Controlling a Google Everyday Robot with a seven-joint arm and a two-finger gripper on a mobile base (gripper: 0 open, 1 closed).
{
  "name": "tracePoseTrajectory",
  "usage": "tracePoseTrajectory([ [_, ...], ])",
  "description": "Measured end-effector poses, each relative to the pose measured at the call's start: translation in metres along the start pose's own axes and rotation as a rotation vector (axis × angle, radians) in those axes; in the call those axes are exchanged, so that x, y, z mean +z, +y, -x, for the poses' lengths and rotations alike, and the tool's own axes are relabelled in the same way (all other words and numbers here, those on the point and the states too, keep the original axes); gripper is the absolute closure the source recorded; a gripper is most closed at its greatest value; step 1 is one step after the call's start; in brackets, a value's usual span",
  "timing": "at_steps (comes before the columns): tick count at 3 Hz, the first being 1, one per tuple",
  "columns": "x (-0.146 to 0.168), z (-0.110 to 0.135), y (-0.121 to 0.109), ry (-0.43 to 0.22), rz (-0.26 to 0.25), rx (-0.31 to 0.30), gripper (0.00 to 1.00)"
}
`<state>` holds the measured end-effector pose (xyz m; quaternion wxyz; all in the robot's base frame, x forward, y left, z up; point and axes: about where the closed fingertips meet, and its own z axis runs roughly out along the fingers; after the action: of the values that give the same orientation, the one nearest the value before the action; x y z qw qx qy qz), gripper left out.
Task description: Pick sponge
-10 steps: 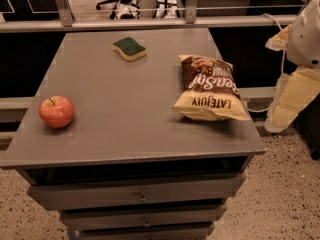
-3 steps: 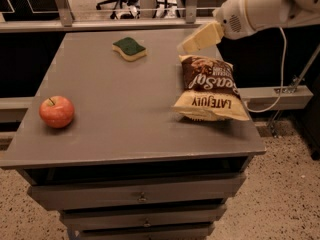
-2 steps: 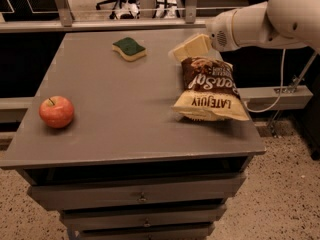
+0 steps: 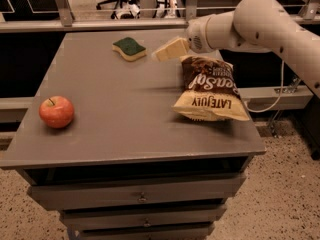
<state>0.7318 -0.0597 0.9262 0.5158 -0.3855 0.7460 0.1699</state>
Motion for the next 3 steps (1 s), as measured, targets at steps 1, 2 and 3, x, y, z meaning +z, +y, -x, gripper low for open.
tracePoseTrajectory([
  [1, 0.023, 0.006, 0.004, 0.036, -0.007, 0.008, 0.0],
  [2, 0.056, -0.002, 0.016, 0.055, 0.032, 0.028, 0.0],
  [3, 0.076, 0.0, 0.02, 0.052, 0.058, 0.049, 0.0],
])
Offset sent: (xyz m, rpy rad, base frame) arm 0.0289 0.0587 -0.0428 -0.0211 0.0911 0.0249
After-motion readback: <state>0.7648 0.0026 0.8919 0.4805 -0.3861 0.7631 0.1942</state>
